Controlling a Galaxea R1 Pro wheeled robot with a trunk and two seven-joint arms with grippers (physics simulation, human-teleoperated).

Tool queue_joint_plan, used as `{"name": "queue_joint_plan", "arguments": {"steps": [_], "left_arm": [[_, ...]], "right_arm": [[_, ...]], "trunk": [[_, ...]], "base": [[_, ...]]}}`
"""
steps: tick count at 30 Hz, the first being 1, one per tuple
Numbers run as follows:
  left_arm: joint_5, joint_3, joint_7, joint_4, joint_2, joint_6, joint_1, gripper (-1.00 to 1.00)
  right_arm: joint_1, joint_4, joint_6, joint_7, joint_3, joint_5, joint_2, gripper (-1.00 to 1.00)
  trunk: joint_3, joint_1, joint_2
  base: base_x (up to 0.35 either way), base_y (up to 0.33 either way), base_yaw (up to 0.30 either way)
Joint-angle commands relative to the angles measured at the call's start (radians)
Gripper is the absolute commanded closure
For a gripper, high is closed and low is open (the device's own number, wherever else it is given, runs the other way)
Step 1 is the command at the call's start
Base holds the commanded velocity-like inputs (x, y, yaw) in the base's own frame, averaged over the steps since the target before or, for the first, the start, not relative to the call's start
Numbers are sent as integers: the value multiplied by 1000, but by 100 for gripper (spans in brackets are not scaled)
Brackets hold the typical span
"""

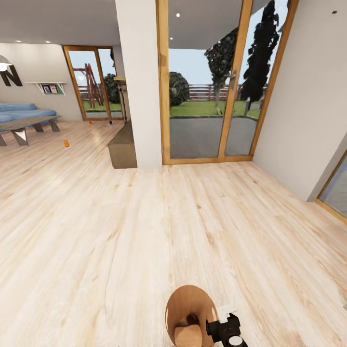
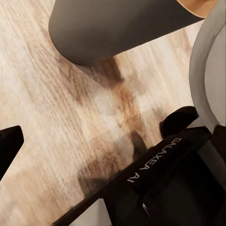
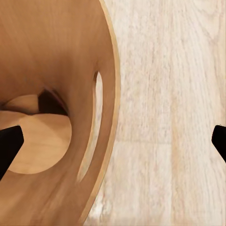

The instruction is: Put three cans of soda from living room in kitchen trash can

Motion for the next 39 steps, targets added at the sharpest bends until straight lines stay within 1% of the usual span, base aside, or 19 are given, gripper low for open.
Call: {"name": "queue_joint_plan", "arguments": {"steps": [1, 5, 24, 30, 31, 39], "left_arm": [[0, 0, 0, 0, 0, 0, 0, -100], [0, 0, 0, 0, 0, 0, 0, -100], [0, -1, 0, 0, 0, -2, 0, -100], [0, -1, 0, 0, 0, -2, 0, -100], [0, -1, 0, 0, 0, -2, 0, -100], [0, -1, 0, 0, 0, -2, 0, -100]], "right_arm": [[0, 0, 0, 0, 0, 0, 0, -100], [0, 0, 0, 0, 0, 0, 0, -100], [0, 0, -1, 0, 0, 1, 0, -100], [0, 0, -36, 0, 1, 0, 0, -100], [0, 0, -38, 0, 1, 0, 0, 100], [0, 0, -46, 0, 1, 0, 0, 100]], "trunk": [[-5, 4, -7], [-24, 19, -35], [-35, 19, -35], [-35, 19, -35], [-35, 19, -35], [-35, 19, -35]], "base": [[0, 0, 0], [0, 0, 0], [0, 0, 0], [0, 0, 0], [0, 0, 0], [0, 0, 0]]}}
